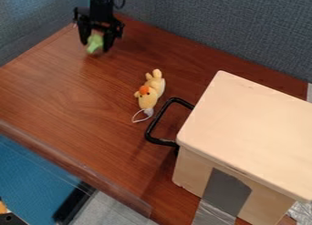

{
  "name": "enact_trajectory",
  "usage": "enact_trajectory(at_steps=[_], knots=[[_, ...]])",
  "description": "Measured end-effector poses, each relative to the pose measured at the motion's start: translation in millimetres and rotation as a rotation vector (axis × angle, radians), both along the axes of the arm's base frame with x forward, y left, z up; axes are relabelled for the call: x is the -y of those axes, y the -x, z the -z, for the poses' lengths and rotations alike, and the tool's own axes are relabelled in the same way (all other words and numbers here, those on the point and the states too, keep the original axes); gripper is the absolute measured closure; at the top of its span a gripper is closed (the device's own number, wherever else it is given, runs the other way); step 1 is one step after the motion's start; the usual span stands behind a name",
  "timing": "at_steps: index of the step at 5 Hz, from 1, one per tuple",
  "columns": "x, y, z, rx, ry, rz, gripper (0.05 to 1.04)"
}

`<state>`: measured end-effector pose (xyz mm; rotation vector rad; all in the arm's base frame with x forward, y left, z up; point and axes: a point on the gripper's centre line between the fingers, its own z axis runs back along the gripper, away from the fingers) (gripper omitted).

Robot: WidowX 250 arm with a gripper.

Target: Move the broccoli below the duck

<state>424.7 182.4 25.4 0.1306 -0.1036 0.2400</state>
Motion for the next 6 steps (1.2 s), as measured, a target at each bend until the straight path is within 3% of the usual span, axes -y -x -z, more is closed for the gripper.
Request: enact_trajectory(at_steps=[1,3,5,6], knots=[[42,17,-32.0,0.102,0.023,0.018,0.356],[125,70,-34.7,0.103,0.051,0.120,0.356],[164,123,-32.6,0.099,0.082,0.181,0.356],[170,151,-22.4,0.051,0.093,0.176,0.356]])
